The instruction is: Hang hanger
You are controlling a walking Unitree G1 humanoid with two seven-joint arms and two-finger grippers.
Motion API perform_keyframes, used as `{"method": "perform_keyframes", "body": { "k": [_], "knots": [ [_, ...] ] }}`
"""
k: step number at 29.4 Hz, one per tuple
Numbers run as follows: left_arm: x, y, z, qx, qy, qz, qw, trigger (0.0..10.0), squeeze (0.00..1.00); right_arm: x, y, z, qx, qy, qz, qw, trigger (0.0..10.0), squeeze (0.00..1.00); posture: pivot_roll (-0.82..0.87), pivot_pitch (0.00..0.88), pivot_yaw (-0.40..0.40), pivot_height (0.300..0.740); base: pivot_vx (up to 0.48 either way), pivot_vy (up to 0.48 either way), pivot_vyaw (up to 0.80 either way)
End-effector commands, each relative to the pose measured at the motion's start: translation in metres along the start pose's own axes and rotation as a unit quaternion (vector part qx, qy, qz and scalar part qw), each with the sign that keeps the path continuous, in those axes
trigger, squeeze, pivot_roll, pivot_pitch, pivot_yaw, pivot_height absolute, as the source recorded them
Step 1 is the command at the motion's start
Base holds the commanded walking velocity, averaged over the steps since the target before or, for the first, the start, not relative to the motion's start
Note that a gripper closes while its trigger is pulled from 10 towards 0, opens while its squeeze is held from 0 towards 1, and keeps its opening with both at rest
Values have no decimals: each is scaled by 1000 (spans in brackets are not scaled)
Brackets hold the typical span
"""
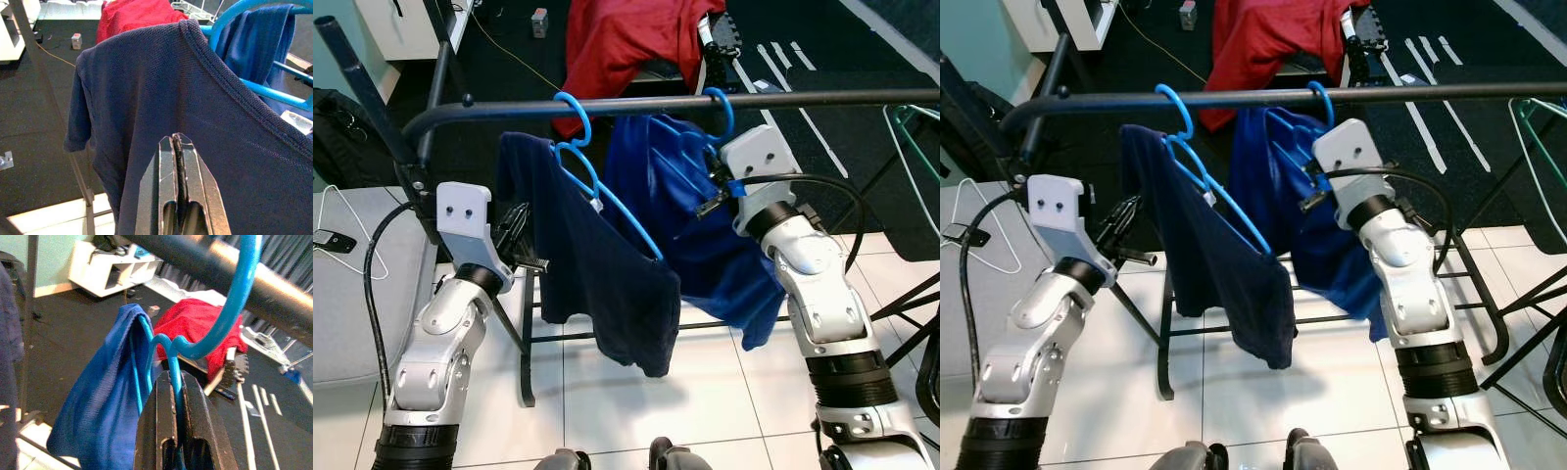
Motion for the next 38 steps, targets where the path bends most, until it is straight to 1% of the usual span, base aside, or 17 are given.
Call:
{"method": "perform_keyframes", "body": {
  "k": [1,3,8,9,14,18,23,26,27,28,30,31,33,34,36,37,38],
  "knots": [
    [-4,2,1,3,9,-5,1000,10000,0,2,5,5,-2,-1,2,1000,0,0,-63,217,10,740,0,0,0],
    [-4,1,0,1,9,-6,1000,10000,0,6,7,7,-23,-3,-4,1000,0,0,-61,212,10,740,0,0,0],
    [-4,0,0,-1,9,-7,1000,10000,0,9,7,8,-35,-5,-3,999,0,0,-61,211,10,740,0,0,0],
    [-4,0,-1,-3,9,-8,1000,10000,0,13,3,8,-51,-12,-2,999,0,0,-62,210,8,740,0,0,0],
    [-4,-1,-1,-5,9,-8,1000,10000,0,16,0,8,-63,-15,0,998,0,0,-64,210,6,740,0,0,0],
    [-4,-3,-2,-14,11,-11,1000,10000,0,23,-7,7,-85,-32,3,996,0,0,-59,214,3,740,0,0,0],
    [-7,-4,3,-20,20,-12,1000,10000,0,14,6,25,-91,-10,-33,995,0,0,-58,221,-1,740,0,0,0],
    [-7,-4,3,-20,20,-12,1000,10000,0,14,6,25,-91,-10,-33,995,0,0,-58,221,-1,740,0,0,0],
    [-8,-4,5,-15,21,-10,1000,10000,0,9,11,31,-88,6,-46,995,0,0,-60,224,-3,740,0,0,0],
    [-11,-1,8,4,27,-2,1000,10000,0,-2,20,40,-85,34,-76,993,0,0,-63,222,-9,740,0,0,0],
    [-11,-1,8,4,27,-2,1000,10000,0,-2,20,40,-85,34,-76,993,0,0,-63,222,-9,740,0,0,0],
    [-15,2,11,22,31,5,999,10000,0,-16,31,50,-79,73,-115,987,0,0,-62,220,-12,740,0,0,0],
    [-15,2,11,22,31,5,999,10000,0,-16,31,50,-79,73,-115,987,0,0,-62,220,-12,740,0,0,0],
    [-22,9,16,50,37,11,998,10000,0,-35,40,59,-78,117,-153,978,0,0,-64,204,-20,740,0,0,0],
    [-22,9,16,50,37,11,998,10000,0,-35,40,59,-78,117,-153,978,0,0,-64,204,-20,740,0,0,0],
    [-31,17,22,85,43,28,995,10000,0,-52,46,65,-80,149,-180,969,0,0,-69,191,-23,740,0,0,0],
    [-31,17,22,85,43,28,995,10000,0,-52,46,65,-80,149,-180,969,0,0,-69,191,-23,740,0,0,0]
  ]
}}
Point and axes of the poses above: a point about 5 cm out from each wrist's last joint towards the gripper, its own z axis pointing back from the gripper into the wrist, its own x axis along the axis of the wrist's last joint, y = z × x, the point moved 1 cm from there along -z, pointing out of the wrist towards the gripper, and after that the axes turned 10 degrees about z, right-handed, at the moved point
